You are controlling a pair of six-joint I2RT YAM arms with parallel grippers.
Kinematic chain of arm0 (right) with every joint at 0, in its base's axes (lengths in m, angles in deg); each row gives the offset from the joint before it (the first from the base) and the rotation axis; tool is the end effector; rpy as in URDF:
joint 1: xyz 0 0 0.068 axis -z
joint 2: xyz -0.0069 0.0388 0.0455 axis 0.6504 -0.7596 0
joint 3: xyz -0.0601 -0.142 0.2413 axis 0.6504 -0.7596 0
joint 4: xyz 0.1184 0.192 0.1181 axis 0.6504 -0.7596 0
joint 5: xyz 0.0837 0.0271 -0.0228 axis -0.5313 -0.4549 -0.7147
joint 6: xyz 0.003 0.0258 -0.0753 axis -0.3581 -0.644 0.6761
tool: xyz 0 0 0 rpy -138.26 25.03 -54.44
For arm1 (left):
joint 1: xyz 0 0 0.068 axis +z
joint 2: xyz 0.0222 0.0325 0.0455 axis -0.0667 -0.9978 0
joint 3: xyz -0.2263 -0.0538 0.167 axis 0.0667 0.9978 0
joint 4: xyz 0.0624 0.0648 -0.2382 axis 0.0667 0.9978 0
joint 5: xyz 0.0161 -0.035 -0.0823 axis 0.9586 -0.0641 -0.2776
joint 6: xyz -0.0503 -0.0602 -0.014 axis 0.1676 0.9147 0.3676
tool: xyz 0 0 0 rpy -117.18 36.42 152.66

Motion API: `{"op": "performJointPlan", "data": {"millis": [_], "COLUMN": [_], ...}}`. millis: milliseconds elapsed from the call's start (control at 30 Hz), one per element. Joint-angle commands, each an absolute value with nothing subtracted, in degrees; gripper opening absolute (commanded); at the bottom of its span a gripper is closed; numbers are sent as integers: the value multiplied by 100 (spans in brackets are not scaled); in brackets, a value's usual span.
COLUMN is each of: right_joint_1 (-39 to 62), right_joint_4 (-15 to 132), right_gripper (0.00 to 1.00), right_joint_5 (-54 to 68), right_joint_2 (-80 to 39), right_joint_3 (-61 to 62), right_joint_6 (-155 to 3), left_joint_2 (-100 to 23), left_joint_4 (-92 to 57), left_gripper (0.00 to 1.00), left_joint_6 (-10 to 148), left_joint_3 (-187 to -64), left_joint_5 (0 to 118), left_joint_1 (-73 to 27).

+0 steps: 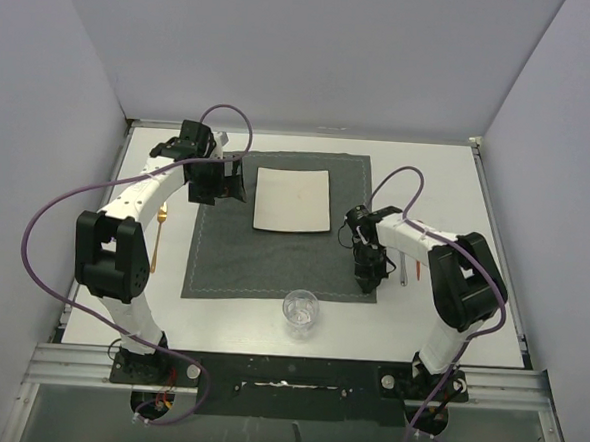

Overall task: Set the dinner table for one person
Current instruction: Adjust the napkin at the center of the board.

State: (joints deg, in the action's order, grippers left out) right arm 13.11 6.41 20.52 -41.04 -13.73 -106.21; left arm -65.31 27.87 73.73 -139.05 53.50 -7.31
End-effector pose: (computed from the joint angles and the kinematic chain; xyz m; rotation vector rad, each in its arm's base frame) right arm 0.2585 0.1270 0.1367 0.2607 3.1135 -0.1706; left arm 0.3830 -0.0922 0.2521 -0.0421 2.6555 -0.4860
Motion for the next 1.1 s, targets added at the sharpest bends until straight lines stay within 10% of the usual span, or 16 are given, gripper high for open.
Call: {"op": "performJointPlan", "data": {"millis": [0,633,1067], "right_joint_1": [1260,1174,976], "right_joint_4": [752,346,-924], "right_gripper": [0,0,67], "right_joint_5": [2214,2303,3738], "right_joint_2": [-4312,-3706,-1848], "right_joint_3": [-1814,-1546,177], "right_joint_6": [-10768,-10848,-10918], "left_joint_2": [-6131,-6145,-6075], "left_joint_4": [2595,2622,2525], "left_gripper": [98,98,98], "left_joint_6": [7304,7303,7313], "left_joint_3": [-13971,-13965,-13882], "left_joint_5": [5222,5271,5209], "left_joint_1": [-699,-699,-620]}}
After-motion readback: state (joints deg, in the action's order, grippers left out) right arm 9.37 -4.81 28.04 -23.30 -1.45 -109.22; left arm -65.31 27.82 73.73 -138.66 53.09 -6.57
